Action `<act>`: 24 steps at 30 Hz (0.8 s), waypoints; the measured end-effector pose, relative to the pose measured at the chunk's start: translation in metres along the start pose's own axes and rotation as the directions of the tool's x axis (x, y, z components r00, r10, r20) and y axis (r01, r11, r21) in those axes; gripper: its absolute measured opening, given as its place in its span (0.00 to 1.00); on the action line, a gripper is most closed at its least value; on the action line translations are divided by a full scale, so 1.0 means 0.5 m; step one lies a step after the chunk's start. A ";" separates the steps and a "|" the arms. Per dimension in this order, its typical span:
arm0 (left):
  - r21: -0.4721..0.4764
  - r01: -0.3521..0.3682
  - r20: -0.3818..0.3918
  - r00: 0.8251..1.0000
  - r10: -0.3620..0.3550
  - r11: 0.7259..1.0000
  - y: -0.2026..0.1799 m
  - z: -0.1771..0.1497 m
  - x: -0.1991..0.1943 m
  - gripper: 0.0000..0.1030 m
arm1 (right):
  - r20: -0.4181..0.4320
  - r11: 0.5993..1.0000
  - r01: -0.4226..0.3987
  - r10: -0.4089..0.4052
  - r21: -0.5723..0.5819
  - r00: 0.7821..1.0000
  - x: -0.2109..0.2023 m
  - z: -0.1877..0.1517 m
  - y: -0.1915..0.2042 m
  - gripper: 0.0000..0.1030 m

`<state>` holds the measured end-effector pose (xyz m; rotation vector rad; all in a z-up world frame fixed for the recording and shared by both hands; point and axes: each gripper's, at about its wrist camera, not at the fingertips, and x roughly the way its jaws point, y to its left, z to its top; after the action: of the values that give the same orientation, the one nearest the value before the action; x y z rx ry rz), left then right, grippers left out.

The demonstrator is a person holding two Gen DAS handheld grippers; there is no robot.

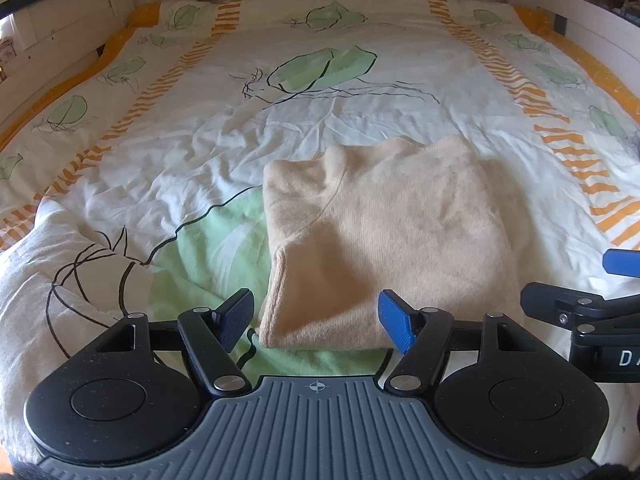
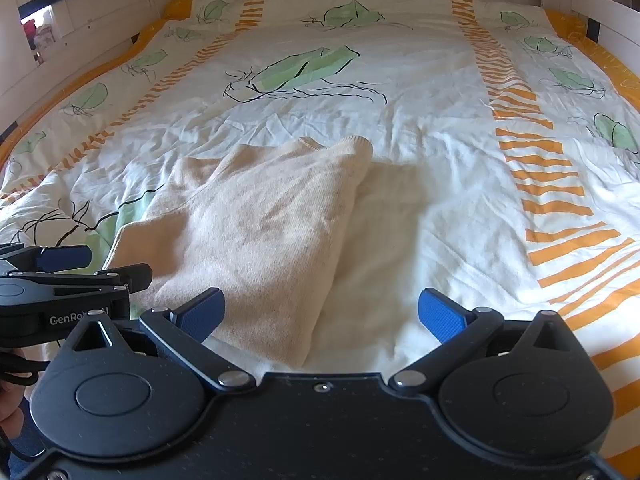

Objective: Fold small clothes

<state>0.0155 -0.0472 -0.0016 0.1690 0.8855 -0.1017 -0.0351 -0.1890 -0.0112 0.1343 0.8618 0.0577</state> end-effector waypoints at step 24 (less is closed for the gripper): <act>-0.002 0.004 -0.023 1.000 -0.004 1.000 -0.005 -0.003 0.009 0.65 | -0.016 1.000 -0.003 0.003 0.003 1.000 0.008 0.000 0.001 0.99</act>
<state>0.0167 -0.0495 -0.0064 0.1670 0.9088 -0.1034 -0.0324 -0.1880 -0.0140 0.1375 0.8779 0.0602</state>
